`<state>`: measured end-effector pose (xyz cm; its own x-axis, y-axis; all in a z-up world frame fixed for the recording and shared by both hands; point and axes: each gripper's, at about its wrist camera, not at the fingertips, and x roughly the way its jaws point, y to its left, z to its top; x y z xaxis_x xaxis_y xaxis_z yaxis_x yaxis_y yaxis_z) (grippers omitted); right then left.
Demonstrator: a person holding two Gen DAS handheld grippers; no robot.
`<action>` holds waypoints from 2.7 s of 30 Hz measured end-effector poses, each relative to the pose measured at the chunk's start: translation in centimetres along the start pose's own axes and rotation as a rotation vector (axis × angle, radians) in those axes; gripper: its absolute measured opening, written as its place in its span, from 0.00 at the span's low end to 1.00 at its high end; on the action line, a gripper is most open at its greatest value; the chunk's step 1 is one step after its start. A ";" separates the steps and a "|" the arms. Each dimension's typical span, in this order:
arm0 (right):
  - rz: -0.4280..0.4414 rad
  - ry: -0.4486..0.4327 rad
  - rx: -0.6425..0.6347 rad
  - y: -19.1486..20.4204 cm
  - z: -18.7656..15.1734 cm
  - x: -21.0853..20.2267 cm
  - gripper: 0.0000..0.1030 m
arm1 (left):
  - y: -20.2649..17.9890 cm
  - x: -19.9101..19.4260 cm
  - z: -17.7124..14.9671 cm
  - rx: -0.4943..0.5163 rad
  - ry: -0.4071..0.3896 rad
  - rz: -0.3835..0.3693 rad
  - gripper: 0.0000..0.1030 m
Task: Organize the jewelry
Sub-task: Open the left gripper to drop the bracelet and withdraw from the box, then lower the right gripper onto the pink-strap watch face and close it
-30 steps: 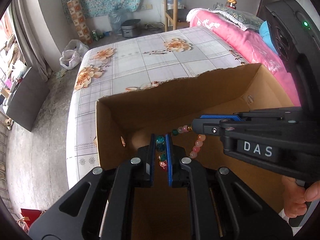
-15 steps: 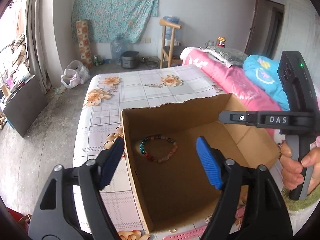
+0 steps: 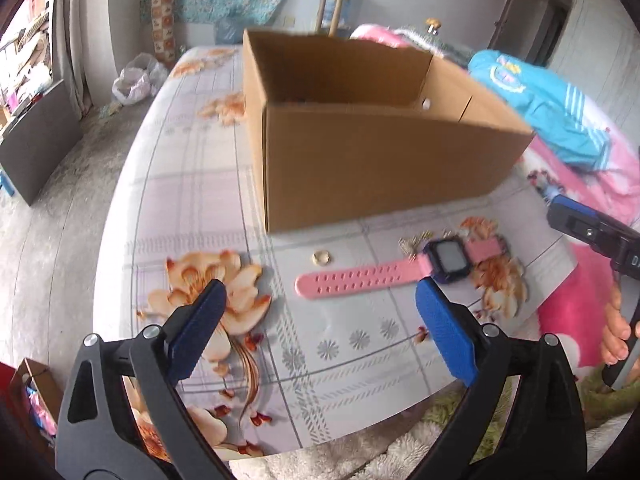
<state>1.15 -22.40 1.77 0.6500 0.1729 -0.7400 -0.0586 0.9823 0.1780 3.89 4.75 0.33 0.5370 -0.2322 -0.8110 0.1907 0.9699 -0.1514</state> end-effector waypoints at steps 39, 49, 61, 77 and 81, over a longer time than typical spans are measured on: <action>0.062 0.056 -0.308 4.8 -0.7 5.6 0.74 | -1.3 3.6 -2.4 0.045 0.061 0.143 0.93; 0.115 0.205 -0.518 7.4 -0.7 9.8 0.61 | -0.2 2.9 -2.7 0.009 0.013 0.068 0.92; 0.092 0.259 -0.551 8.4 -1.0 9.7 0.51 | 1.0 2.6 -2.8 0.000 -0.040 0.031 0.86; 0.362 0.406 -0.247 3.3 0.9 9.4 0.51 | -3.4 -0.1 -4.3 0.276 -0.173 0.020 0.51; 0.387 0.421 -0.233 2.7 1.0 9.5 0.51 | -5.4 0.9 -4.4 0.374 -0.170 0.081 0.43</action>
<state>7.92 -18.21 -4.18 0.1965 0.4866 -0.8513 -0.4253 0.8246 0.3731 -0.31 -0.38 -2.09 0.6844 -0.1958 -0.7023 0.4113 0.8991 0.1501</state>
